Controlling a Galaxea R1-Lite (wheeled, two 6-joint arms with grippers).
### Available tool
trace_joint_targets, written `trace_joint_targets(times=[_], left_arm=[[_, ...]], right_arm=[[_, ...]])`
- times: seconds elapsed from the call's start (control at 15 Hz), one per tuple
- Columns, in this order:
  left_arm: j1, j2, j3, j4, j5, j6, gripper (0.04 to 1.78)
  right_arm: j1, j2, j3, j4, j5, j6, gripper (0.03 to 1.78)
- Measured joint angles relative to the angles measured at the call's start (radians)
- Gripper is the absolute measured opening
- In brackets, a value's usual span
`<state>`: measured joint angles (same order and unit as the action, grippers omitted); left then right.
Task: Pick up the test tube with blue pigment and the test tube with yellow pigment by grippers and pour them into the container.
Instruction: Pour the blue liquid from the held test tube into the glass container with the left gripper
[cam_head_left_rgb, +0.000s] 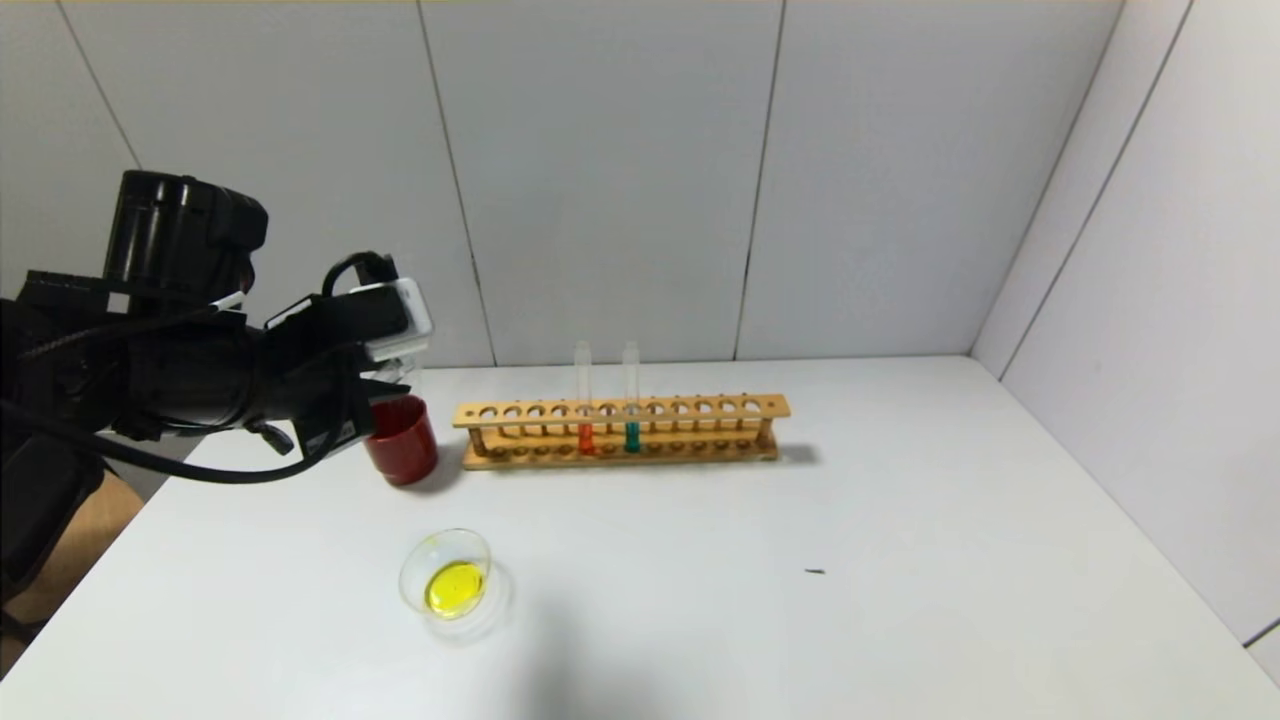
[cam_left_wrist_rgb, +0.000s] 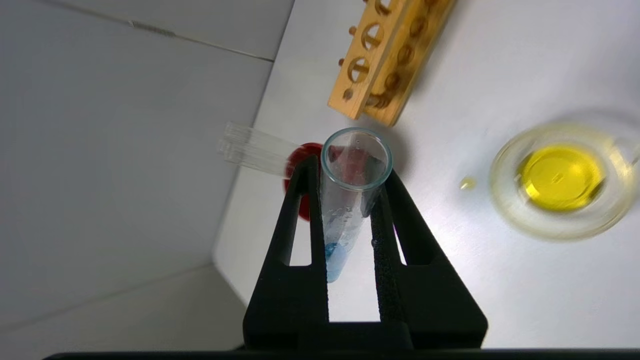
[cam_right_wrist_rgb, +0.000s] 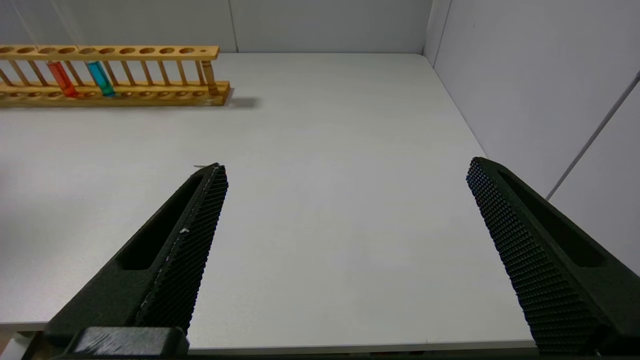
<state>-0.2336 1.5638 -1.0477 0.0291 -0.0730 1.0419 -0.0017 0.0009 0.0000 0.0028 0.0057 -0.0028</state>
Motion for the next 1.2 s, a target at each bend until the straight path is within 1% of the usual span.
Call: trace_joint_targets(times=[0.2,0.33,0.6,0.93,1.2], left_arm=[[0.005,-0.011,0.086,-0.009,0.001,0.272,0.31],[0.005,-0.020,0.140,-0.011,0.005,0.408,0.31],[0.005,-0.022,0.183,-0.011,0.024,0.539,0.31],[0.005,-0.011,0.190,-0.011,0.052,0.732,0.31],[0.000,0.021,0.204,-0.015,0.076,0.817,0.31]], right_arm=[[0.000,0.000,0.000,0.000,0.000,0.000,1.75],[0.000,0.000,0.000,0.000,0.000,0.000,1.75],[0.000,0.000,0.000,0.000,0.000,0.000,1.75],[0.000,0.000,0.000,0.000,0.000,0.000,1.75],[0.000,0.000,0.000,0.000,0.000,0.000,1.75]])
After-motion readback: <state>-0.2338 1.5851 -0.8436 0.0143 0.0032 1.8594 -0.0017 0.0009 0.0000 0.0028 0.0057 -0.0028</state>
